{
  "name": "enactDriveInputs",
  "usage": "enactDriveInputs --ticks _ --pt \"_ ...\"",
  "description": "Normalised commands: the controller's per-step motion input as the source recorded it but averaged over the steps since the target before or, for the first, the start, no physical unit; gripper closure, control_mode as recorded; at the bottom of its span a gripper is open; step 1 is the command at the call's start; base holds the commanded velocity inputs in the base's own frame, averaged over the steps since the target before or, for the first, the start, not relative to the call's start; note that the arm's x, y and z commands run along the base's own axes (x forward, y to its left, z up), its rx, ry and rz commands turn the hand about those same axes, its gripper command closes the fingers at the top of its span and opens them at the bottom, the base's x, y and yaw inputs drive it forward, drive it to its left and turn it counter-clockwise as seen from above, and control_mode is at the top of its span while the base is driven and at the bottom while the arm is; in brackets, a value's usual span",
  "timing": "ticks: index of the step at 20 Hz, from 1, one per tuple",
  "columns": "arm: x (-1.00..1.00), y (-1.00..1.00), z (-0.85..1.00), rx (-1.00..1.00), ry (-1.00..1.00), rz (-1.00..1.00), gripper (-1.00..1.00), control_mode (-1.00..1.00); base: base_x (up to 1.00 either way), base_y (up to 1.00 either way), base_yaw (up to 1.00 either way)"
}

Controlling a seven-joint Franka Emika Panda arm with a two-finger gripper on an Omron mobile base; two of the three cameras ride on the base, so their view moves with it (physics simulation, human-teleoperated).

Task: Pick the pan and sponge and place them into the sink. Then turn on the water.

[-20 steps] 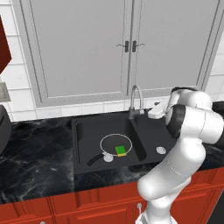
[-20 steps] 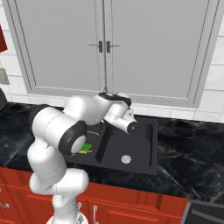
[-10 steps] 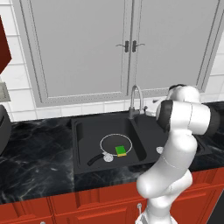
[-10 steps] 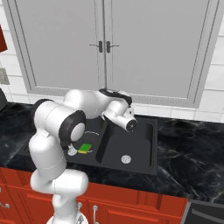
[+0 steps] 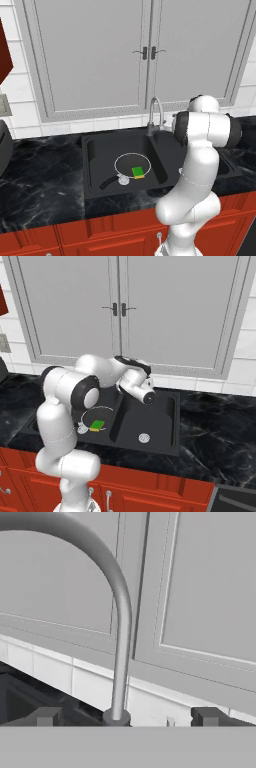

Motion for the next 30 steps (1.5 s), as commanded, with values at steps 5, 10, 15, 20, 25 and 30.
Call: enactDriveInputs --ticks 5,10,15,20,25,30 --pt "0.15 0.00 -0.29 0.00 0.00 -0.02 -1.00 -1.00 0.00 0.00 0.00" --pt "0.22 0.00 -0.32 0.00 0.00 -0.05 -1.00 -1.00 0.00 0.00 0.00" --pt "0.19 -0.07 -0.28 0.01 0.00 -0.05 -1.00 -1.00 0.00 0.00 0.00" --pt "0.32 -0.19 -0.11 0.05 0.00 -0.08 -1.00 -1.00 0.00 0.00 0.00" --pt "0.45 -0.20 -0.01 0.08 0.00 -0.09 -1.00 -1.00 0.00 0.00 0.00" --pt "0.44 -0.09 0.00 0.10 0.00 -0.08 -1.00 -1.00 0.00 0.00 0.00"
